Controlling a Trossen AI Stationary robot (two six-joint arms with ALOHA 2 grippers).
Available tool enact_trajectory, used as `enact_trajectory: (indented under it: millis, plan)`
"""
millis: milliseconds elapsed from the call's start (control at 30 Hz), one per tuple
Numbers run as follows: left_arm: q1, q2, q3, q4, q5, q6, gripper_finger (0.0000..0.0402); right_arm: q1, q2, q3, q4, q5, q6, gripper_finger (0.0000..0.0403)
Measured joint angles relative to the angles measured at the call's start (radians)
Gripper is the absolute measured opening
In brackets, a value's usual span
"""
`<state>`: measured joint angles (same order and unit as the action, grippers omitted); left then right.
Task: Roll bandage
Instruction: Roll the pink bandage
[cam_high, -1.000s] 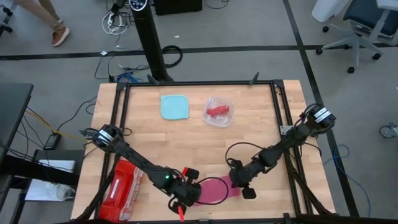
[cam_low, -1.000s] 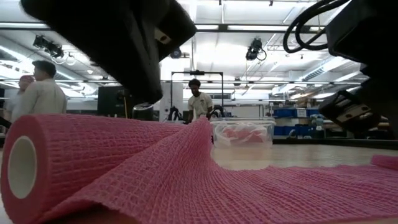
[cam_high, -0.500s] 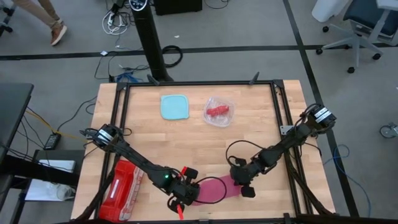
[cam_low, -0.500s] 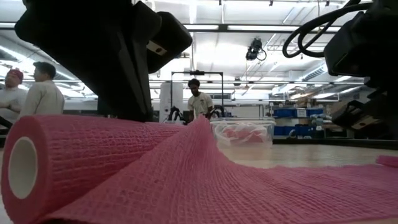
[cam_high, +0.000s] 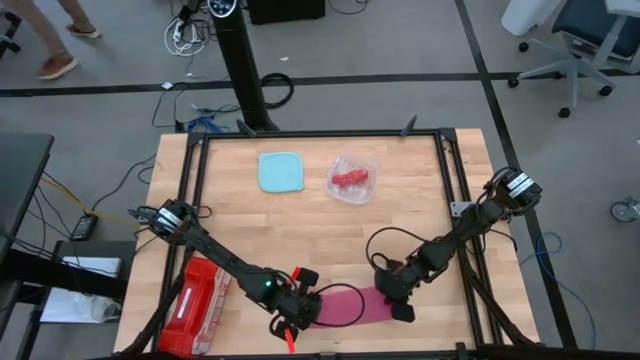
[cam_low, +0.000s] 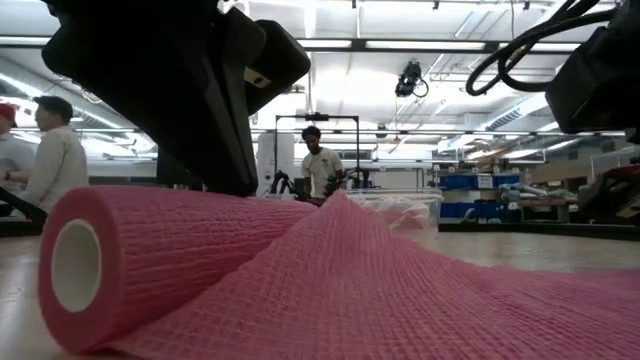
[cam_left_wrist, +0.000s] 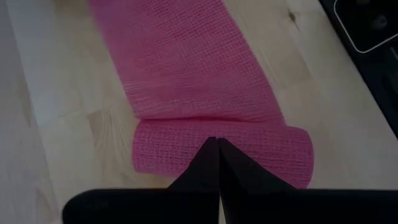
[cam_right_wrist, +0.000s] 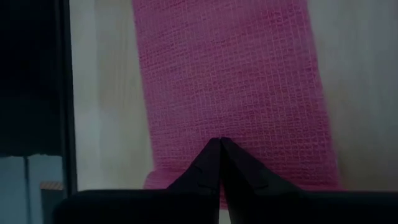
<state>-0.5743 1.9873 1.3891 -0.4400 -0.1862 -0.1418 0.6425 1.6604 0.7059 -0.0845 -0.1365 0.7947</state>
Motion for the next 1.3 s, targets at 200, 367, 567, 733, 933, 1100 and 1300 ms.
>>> enact_trajectory:
  millis: [200, 367, 567, 733, 933, 1100, 1300]
  plan:
    - [0.0, 0.001, 0.0, 0.0, -0.026, -0.001, 0.0001, 0.009, 0.002, -0.001, 0.008, -0.063, 0.17, 0.0011]
    - [0.005, 0.001, 0.0, -0.003, -0.042, -0.017, 0.0001, 0.034, 0.002, 0.0, 0.008, -0.075, 0.268, 0.0011]
    - [0.005, 0.002, 0.0, -0.003, -0.053, -0.02, 0.0001, 0.051, 0.001, 0.002, -0.035, -0.081, 0.352, 0.0011]
    - [0.005, 0.002, 0.0, -0.003, -0.053, -0.02, 0.0001, 0.051, 0.0, 0.003, -0.096, -0.099, 0.367, 0.0011]
    - [0.005, 0.002, 0.0, 0.0, -0.052, -0.02, 0.0001, 0.05, -0.009, 0.001, -0.097, -0.107, 0.353, 0.0011]
    - [0.005, 0.002, 0.0, 0.001, -0.053, -0.02, 0.0001, 0.053, -0.084, -0.009, -0.123, -0.029, 0.334, 0.0011]
    - [0.006, 0.002, 0.0, 0.001, -0.053, -0.023, 0.0001, 0.053, -0.124, -0.007, -0.205, 0.016, 0.345, 0.0011]
